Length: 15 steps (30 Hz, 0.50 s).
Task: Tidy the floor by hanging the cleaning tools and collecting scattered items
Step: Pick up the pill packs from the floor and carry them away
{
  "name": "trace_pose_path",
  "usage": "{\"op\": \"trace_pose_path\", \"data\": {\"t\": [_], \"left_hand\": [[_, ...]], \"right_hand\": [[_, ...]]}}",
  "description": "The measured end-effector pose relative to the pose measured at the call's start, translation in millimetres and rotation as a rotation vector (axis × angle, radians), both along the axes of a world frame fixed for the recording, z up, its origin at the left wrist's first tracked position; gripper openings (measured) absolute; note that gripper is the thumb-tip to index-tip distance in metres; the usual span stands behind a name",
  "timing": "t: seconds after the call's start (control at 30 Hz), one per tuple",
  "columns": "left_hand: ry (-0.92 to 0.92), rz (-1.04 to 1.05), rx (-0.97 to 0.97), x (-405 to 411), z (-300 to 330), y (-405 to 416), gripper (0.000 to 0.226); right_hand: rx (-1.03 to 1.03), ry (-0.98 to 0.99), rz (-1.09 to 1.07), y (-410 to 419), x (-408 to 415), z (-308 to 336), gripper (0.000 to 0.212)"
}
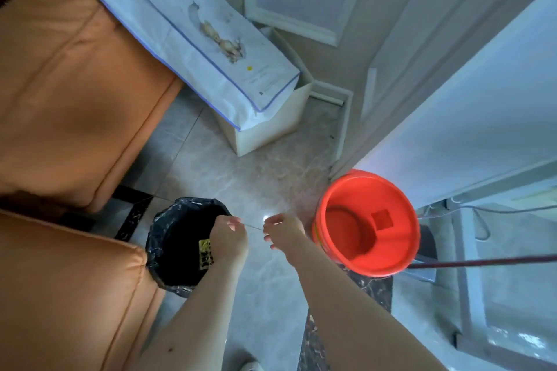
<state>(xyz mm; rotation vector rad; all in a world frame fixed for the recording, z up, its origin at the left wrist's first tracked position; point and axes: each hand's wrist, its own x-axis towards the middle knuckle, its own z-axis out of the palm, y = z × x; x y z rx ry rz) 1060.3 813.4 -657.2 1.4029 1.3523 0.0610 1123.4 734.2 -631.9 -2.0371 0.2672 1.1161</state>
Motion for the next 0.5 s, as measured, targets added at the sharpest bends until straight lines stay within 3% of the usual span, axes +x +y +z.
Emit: {"op": "trace_pose_path", "data": {"t": [0.3,0.37,0.5], "left_hand": [[-0.046,-0.344,0.043,41.6,45.7,-127.8,0.012],[-0.057,-0.430,0.059,42.5,55.7,-169.7,0.014],[-0.119,-0.601,0.092,25.9,72.3,-251.8,0.016]], "right_hand": [[-0.013,-0.112,-0.207,-146.8,8.7,46.0,0.029],[-0.024,-0.139,-0.299,-193.5,0.7,58.7,0.020],[-0.048,-0.184,-0.505,-281.4,-33.6,75.8,0.022]]}}
